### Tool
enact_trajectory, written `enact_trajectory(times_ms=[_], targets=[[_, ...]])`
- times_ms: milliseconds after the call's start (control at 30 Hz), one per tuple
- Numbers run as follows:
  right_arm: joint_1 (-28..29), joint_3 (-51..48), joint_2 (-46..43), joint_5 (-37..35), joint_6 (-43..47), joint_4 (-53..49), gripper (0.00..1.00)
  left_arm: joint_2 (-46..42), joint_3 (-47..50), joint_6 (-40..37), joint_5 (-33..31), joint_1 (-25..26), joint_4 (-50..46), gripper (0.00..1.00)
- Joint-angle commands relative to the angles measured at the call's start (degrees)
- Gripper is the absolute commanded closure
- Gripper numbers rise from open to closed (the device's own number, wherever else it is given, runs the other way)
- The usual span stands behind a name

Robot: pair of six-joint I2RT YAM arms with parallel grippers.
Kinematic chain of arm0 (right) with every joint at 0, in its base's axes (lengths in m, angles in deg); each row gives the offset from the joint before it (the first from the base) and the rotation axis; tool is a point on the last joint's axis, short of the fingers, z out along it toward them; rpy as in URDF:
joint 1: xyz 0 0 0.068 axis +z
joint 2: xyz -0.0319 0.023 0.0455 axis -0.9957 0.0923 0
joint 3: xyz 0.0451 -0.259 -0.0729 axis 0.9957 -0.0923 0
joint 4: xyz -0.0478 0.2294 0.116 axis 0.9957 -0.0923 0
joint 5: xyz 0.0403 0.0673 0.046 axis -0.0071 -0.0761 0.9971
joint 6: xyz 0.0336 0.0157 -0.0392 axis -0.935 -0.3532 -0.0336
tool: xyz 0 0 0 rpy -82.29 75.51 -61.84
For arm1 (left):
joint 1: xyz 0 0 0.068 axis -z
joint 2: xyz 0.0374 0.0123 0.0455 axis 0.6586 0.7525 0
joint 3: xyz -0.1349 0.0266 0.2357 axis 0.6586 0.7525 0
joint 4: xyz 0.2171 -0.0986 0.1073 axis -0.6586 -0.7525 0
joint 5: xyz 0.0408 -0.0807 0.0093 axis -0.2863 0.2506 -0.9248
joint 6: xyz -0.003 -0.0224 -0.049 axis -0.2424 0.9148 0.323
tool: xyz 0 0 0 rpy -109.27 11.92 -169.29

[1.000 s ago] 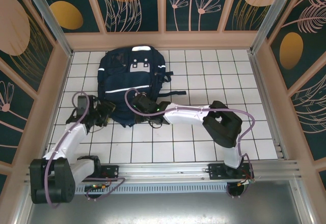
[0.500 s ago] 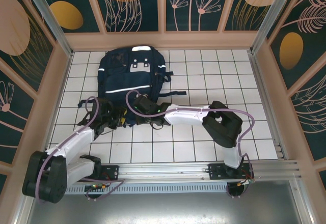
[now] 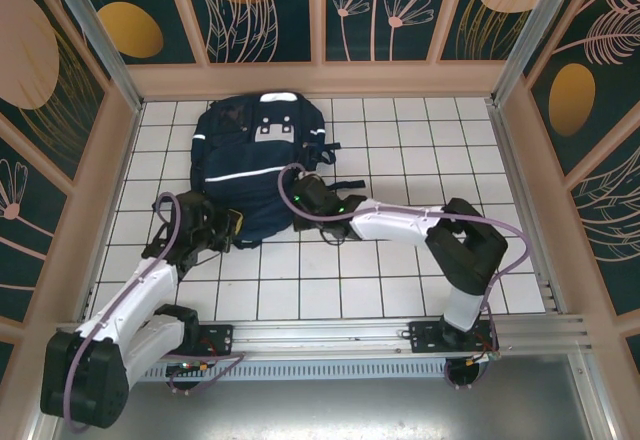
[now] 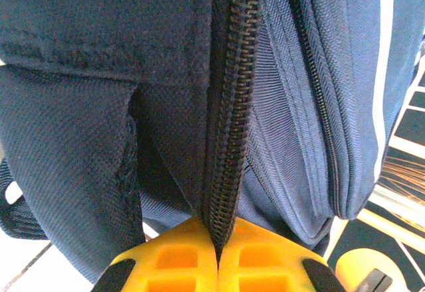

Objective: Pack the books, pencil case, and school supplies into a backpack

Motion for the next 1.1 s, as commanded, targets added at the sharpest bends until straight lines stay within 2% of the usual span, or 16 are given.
enact_trajectory(times_ms=[0, 133, 300, 433, 633, 800, 900, 1067], targets=[[-6.44, -2.53, -0.57, -6.00, 3.68, -2.48, 1.00, -4.02, -1.79, -3.69, -0.96, -3.82, -8.04, 1.00], [-13.29, -0.56, 2.15, -5.70, 6.22, -0.23, 1.00, -6.57, -6.68, -8.75, -1.33, -6.07, -16.82, 1.00], [-21.17, 5.88, 8.71, -3.87, 6.64, 0.28, 1.00, -8.42, -8.86, -10.65, -0.47, -7.11, -20.97, 1.00], [-25.62, 11.79, 14.14, -2.91, 4.49, -3.62, 1.00, -8.52, -11.69, -12.69, -1.74, -7.20, -23.34, 1.00], [-29.43, 15.56, 18.05, -1.24, 2.11, -7.37, 1.00, -7.72, -12.67, -13.90, -1.03, -7.15, -23.53, 1.00], [-29.79, 14.85, 15.83, 1.99, 3.08, -5.14, 1.00, -6.96, -14.76, -15.20, -0.95, -7.20, -24.41, 1.00], [-29.85, 17.11, 14.57, -0.73, 3.49, -7.41, 1.00, -5.92, -20.41, -19.23, -4.07, -7.89, -29.47, 1.00], [-30.12, 21.51, 13.10, 0.19, 4.26, -7.87, 1.00, -4.60, -30.10, -23.42, -9.69, -7.90, -38.37, 1.00]])
